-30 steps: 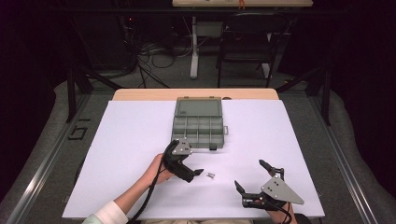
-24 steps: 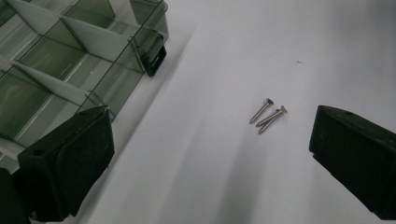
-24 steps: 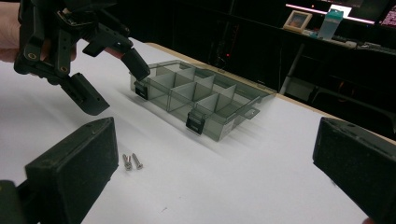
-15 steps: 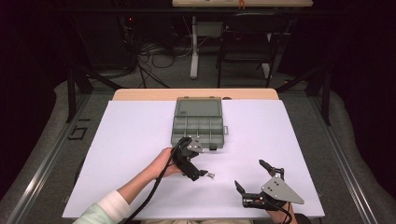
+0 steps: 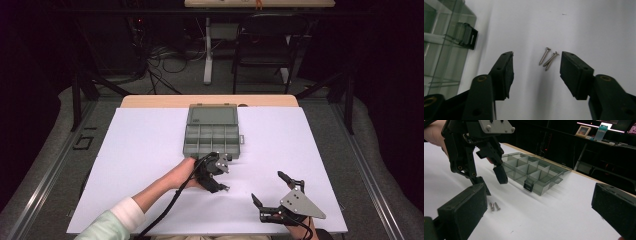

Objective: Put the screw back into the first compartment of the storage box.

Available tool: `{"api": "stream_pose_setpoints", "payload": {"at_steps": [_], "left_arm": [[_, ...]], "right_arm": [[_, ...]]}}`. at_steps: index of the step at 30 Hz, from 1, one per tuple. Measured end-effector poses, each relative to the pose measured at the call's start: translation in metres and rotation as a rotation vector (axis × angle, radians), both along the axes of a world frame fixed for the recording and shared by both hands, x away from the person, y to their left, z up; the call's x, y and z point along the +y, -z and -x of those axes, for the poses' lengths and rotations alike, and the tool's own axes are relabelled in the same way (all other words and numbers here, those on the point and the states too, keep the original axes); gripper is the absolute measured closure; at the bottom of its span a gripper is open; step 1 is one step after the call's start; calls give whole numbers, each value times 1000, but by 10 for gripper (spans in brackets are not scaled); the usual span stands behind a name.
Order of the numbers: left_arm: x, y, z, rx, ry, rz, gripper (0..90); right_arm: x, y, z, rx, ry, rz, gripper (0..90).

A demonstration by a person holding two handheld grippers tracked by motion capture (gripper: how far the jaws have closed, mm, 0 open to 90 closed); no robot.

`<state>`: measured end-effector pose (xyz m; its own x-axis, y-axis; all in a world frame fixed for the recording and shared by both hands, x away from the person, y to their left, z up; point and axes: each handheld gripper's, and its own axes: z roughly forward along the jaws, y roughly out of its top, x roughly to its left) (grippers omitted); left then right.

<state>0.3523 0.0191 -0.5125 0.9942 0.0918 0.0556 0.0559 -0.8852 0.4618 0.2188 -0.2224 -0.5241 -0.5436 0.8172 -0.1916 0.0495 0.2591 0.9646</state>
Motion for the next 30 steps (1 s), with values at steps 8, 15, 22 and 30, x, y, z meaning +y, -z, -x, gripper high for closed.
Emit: {"api": "stream_pose_setpoints", "payload": {"at_steps": [8, 15, 22, 30], "left_arm": [[-10, 5, 2, 35, 62, -27, 689], [-18, 11, 1, 75, 101, -64, 757], [-21, 17, -3, 83, 117, -93, 802], [-21, 17, -4, 88, 141, -104, 870]], "right_arm": [[0, 0, 0, 2, 0, -4, 0], [0, 0, 0, 5, 1, -2, 0], [0, 0, 0, 7, 0, 0, 0], [0, 1, 0, 6, 2, -3, 0]]}}
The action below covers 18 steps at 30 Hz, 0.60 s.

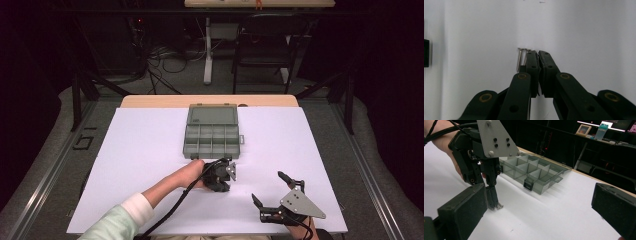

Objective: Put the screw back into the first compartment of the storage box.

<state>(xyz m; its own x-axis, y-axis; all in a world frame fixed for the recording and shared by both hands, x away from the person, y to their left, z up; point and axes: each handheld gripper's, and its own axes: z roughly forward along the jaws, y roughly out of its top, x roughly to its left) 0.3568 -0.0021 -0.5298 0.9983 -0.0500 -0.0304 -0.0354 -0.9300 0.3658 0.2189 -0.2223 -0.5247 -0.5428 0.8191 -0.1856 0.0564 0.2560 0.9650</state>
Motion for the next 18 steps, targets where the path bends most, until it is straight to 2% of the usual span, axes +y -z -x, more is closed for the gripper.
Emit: {"api": "stream_pose_setpoints", "payload": {"at_steps": [7, 13, 18], "left_arm": [[5, -8, -3, 8, -16, 25, 872], [5, -6, -4, 23, -22, 0, 868], [4, -4, -5, 28, -26, 3, 868]], "right_arm": [[0, 0, 0, 2, 2, 4, 0], [0, 0, 0, 0, 0, 4, 0], [1, 0, 0, 1, 0, 7, 0]]}}
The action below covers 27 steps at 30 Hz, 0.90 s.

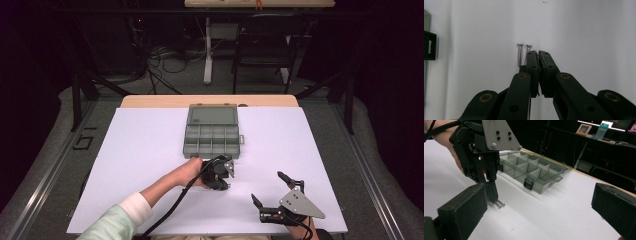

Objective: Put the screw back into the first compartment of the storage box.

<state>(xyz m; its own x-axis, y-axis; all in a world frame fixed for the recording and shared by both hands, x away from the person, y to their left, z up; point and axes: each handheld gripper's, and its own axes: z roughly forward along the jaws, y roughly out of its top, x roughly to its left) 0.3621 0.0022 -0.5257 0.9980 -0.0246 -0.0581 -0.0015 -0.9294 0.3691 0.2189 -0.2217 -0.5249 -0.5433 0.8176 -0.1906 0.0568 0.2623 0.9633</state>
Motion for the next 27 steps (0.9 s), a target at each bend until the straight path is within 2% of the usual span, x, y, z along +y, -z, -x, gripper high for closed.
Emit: {"api": "stream_pose_setpoints", "payload": {"at_steps": [9, 27], "left_arm": [[7, -8, -4, 12, -11, 1, 870], [35, -34, -16, -15, -50, -19, 869]], "right_arm": [[0, 0, 0, 3, -2, 2, 0], [1, 0, 0, 6, -3, 4, 0]]}}
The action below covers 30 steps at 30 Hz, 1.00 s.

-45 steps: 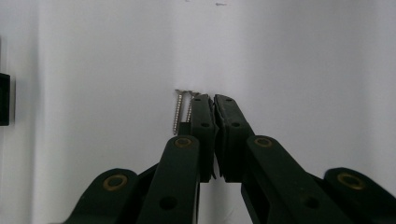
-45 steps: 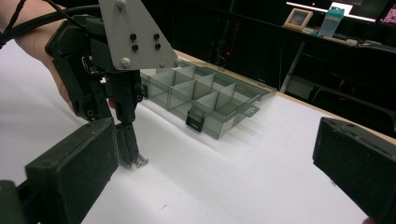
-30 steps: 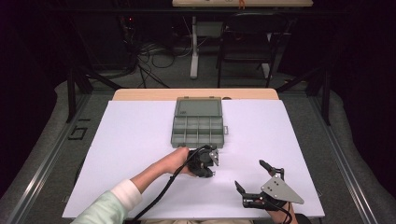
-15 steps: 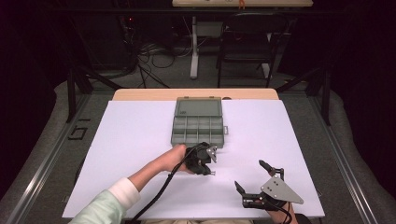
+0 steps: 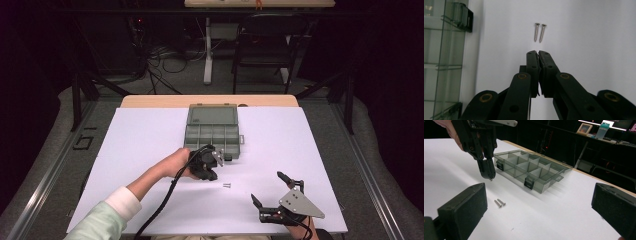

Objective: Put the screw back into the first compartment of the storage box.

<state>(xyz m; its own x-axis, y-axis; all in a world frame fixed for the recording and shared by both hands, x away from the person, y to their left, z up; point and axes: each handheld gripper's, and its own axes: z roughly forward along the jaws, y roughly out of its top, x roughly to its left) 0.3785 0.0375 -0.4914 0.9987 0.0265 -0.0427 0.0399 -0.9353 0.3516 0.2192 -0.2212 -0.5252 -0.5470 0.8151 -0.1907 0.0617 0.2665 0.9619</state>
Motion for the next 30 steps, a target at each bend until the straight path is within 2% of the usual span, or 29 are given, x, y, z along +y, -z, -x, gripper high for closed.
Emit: {"api": "stream_pose_setpoints", "payload": {"at_steps": [9, 16, 27, 30], "left_arm": [[13, -8, -10, -9, -18, -26, 869], [26, -19, -21, -31, -65, -17, 869], [45, -30, -40, -52, -124, -44, 869], [50, -33, -46, -55, -151, -38, 869]], "right_arm": [[0, 0, 0, 1, 0, 2, 0], [0, 0, 0, 4, 2, 5, 0], [0, 0, 0, 5, -1, 4, 0], [0, 0, 0, 6, -1, 5, 0]]}}
